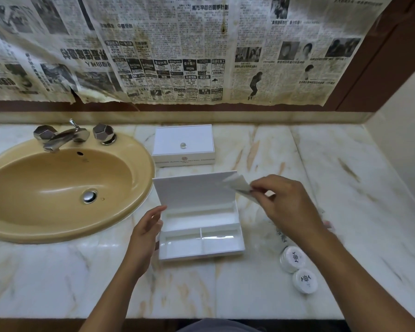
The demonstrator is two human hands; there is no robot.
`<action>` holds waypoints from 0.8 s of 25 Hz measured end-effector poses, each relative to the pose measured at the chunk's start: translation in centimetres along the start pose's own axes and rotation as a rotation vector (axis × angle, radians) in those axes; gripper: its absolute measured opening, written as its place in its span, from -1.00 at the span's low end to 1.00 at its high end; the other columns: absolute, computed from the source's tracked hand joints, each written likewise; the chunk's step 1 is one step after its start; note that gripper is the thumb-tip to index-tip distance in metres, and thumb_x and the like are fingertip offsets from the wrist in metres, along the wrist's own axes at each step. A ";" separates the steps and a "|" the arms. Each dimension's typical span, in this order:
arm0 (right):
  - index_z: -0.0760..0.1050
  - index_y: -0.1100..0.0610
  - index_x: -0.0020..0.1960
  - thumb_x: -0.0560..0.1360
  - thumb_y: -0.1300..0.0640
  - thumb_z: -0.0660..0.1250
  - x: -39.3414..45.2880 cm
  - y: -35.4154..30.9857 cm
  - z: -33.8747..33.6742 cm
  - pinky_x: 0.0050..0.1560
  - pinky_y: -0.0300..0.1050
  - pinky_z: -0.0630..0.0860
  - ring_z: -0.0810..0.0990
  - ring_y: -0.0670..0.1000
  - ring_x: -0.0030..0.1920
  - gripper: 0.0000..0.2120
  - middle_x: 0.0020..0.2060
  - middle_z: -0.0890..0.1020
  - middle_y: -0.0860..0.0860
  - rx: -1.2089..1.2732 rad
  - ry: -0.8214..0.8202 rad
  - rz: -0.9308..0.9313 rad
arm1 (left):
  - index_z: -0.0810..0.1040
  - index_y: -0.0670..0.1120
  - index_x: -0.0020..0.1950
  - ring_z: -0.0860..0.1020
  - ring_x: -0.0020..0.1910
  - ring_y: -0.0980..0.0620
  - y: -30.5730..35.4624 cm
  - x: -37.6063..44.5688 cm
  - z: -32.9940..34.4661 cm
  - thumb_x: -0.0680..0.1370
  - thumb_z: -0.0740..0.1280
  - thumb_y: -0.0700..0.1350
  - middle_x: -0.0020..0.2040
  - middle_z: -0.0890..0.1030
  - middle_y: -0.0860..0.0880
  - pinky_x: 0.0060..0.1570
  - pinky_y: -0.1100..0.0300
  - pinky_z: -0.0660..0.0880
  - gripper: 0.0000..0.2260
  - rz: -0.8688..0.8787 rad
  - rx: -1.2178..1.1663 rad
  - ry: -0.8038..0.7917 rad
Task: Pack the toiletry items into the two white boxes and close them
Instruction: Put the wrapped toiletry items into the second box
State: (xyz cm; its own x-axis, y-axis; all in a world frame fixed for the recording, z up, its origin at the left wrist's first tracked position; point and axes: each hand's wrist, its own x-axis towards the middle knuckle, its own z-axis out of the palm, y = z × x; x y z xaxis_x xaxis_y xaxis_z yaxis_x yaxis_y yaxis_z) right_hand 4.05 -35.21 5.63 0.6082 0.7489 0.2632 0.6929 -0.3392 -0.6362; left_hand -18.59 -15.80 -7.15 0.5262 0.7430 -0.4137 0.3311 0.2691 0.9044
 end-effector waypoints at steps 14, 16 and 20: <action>0.49 0.19 -0.20 0.44 0.38 0.22 1.3 -5.9 14.0 -0.27 -0.12 0.39 0.42 0.09 -0.32 -0.85 -0.33 0.49 0.10 -0.514 -0.529 -0.090 | 0.58 0.21 0.19 0.57 0.25 0.04 0.3 -0.6 0.0 0.69 0.20 -0.22 0.25 0.61 0.07 0.14 -0.12 0.58 -0.66 0.009 -0.097 -0.007; 0.54 0.21 -0.12 0.47 0.33 0.25 1.3 -5.4 15.2 -0.18 -0.08 0.46 0.49 0.10 -0.28 -0.89 -0.22 0.60 0.14 -0.476 -0.562 -0.028 | 0.57 0.20 0.20 0.51 0.29 0.17 0.4 -0.8 0.0 0.70 0.20 -0.21 0.26 0.57 0.15 0.16 -0.11 0.57 -0.68 0.023 -0.090 -0.015; 0.54 0.17 -0.01 0.59 -0.01 0.18 1.3 -4.4 16.4 -0.06 -0.06 0.50 0.57 0.10 -0.13 -0.72 -0.11 0.62 0.11 -0.347 -0.624 0.133 | 0.59 0.22 0.20 0.54 0.31 0.07 0.0 -0.7 -0.2 0.70 0.20 -0.19 0.29 0.58 0.11 0.17 -0.15 0.57 -0.67 0.029 -0.088 -0.028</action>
State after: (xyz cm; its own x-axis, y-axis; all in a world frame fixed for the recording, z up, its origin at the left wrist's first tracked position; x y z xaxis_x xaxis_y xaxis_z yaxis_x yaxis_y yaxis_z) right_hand -4.62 -23.39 -3.14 0.4332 0.8391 -0.3291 0.7745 -0.5333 -0.3401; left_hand -19.09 -16.17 -6.88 0.5563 0.7343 -0.3891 0.2462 0.3015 0.9211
